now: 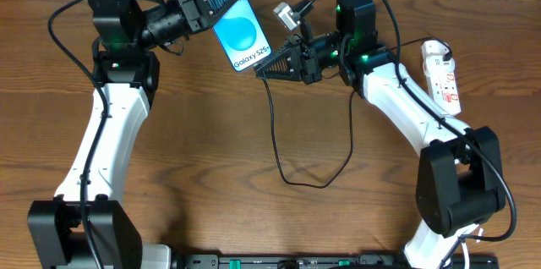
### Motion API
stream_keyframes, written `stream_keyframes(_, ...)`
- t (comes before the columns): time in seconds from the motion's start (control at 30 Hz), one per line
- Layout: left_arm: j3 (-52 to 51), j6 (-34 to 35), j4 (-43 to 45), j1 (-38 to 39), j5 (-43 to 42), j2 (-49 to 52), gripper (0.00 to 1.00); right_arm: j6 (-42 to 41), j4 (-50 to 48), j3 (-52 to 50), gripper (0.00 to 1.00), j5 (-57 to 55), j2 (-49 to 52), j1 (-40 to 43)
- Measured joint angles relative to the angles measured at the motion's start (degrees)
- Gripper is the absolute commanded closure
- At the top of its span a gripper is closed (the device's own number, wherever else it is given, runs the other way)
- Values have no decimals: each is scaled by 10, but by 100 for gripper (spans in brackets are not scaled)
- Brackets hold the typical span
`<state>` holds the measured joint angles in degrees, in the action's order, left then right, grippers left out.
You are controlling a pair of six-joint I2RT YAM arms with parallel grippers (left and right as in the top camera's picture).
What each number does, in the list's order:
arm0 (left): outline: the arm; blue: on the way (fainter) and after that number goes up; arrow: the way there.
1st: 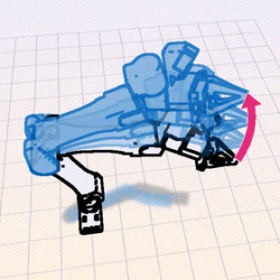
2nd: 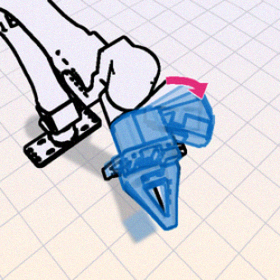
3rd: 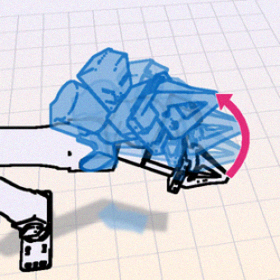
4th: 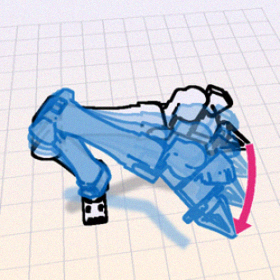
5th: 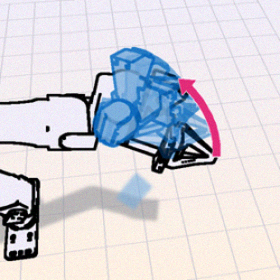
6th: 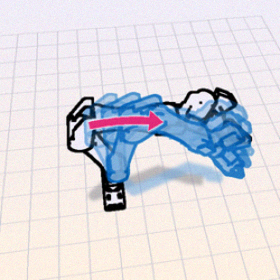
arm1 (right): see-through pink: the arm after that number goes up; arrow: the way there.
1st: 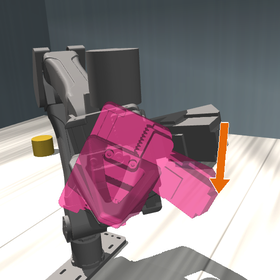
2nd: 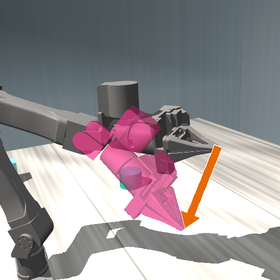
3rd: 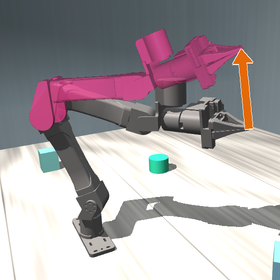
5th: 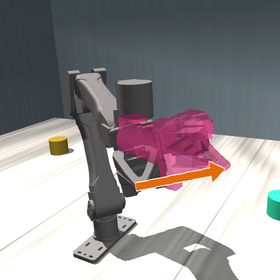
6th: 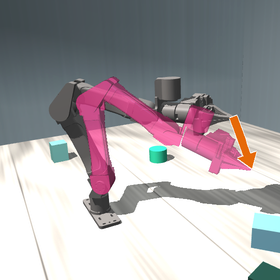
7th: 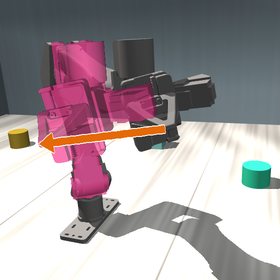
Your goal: Plug charger to phone and switch on socket
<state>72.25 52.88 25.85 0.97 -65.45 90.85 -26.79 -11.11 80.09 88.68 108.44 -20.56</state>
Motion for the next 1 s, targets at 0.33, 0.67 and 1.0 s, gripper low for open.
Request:
stream_keyframes(0.33,0,-1,0,0,0,0,93,0,0,0,99,0,0,0)
stream_keyframes(0.67,0,-4,0,0,4,0,93,-26,0,0,99,-10,0,0)
stream_keyframes(1.0,0,-9,-1,0,15,0,93,-38,-1,0,99,-30,-2,0)
